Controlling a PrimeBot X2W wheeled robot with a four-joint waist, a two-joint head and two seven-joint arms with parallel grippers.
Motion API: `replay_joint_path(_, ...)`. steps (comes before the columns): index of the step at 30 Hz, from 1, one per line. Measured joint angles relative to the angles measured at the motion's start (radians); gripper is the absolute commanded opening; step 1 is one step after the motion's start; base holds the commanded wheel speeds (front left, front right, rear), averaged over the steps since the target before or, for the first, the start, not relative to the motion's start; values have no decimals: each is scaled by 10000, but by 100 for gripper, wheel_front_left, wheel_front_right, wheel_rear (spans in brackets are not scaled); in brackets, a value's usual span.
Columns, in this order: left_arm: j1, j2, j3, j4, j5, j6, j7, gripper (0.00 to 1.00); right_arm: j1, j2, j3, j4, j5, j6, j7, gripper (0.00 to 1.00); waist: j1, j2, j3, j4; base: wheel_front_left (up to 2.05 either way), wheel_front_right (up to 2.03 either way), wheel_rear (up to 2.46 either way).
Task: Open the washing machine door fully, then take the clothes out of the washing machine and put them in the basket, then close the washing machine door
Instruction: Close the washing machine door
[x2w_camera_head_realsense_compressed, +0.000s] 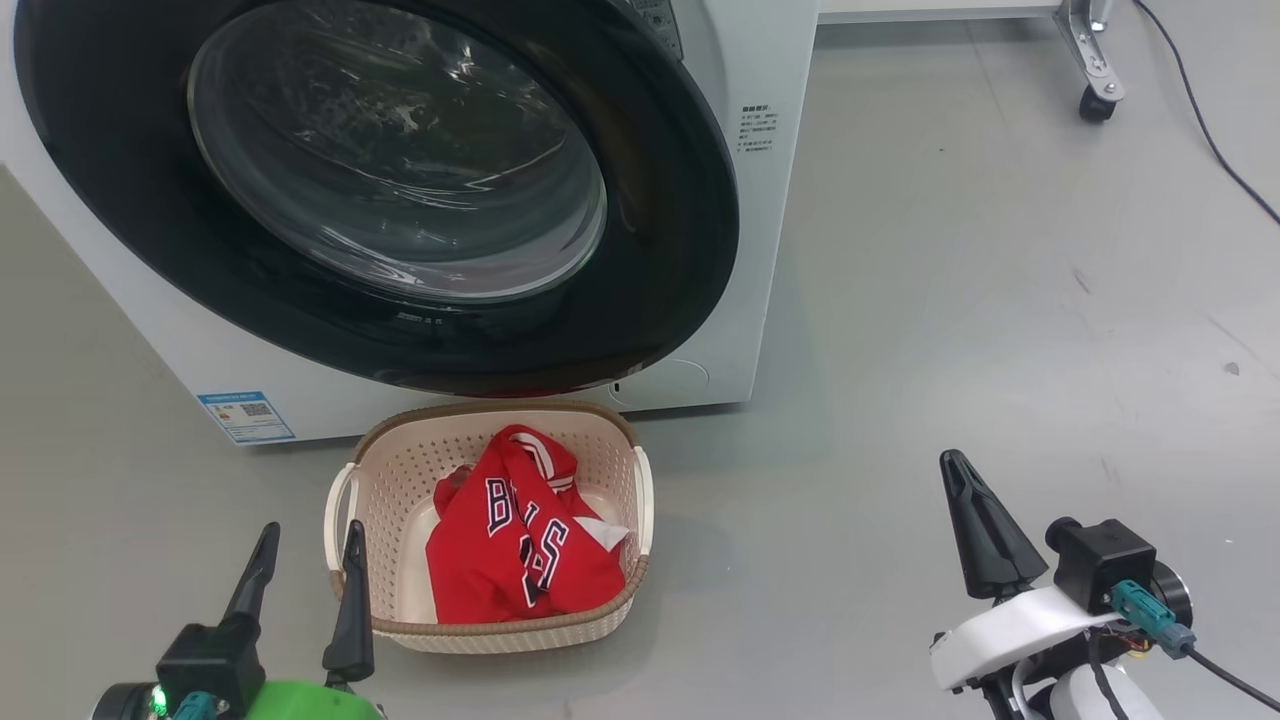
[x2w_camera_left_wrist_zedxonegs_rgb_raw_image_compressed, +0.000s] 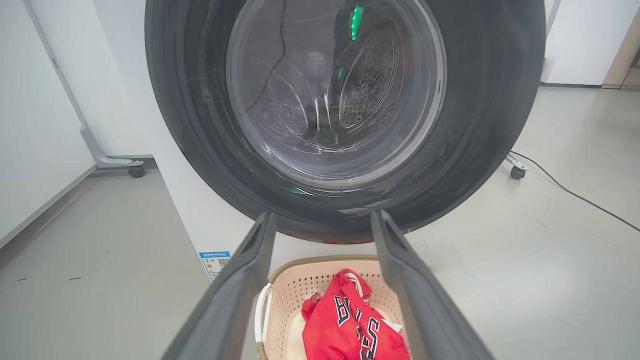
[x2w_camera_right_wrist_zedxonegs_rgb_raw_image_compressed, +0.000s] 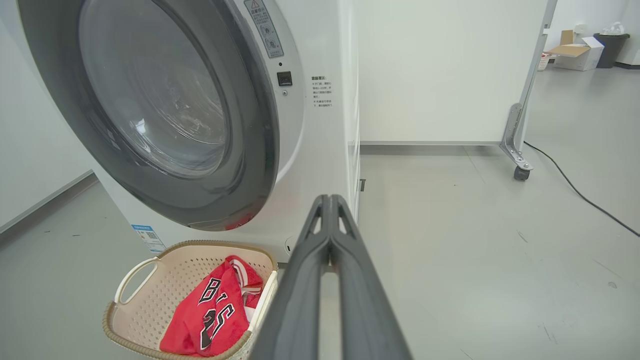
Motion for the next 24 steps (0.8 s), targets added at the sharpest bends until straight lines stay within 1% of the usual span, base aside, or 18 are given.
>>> replay_joint_path(3,-8,-38,-71,13,40,0,-2,100,-2,-84,-58,2,0,0,0,0,0,0,11,105,0,0,0)
replay_joint_path(5,-11,-44,-104,19,50,0,-4,100,-10,-132,-84,2,0,73,0,0,0,0,20,191,0,0,0)
replay_joint_path(12,-25,-50,-213,27,157,0,-8,100,-245,-431,-253,-2,0,86,0,0,0,0,50,601,0,0,0)
replay_joint_path(15,-41,-63,-268,13,215,0,-10,100,-449,-516,-339,-12,4,92,8,0,0,0,85,838,0,0,0)
replay_joint_path(17,-71,-84,-284,12,228,0,-19,100,-612,-587,-385,-17,40,176,15,0,0,0,122,1015,0,0,0)
replay_joint_path(24,-228,-165,-326,4,228,0,-98,100,-1360,-817,-384,-10,48,299,219,0,0,0,277,1751,0,0,0)
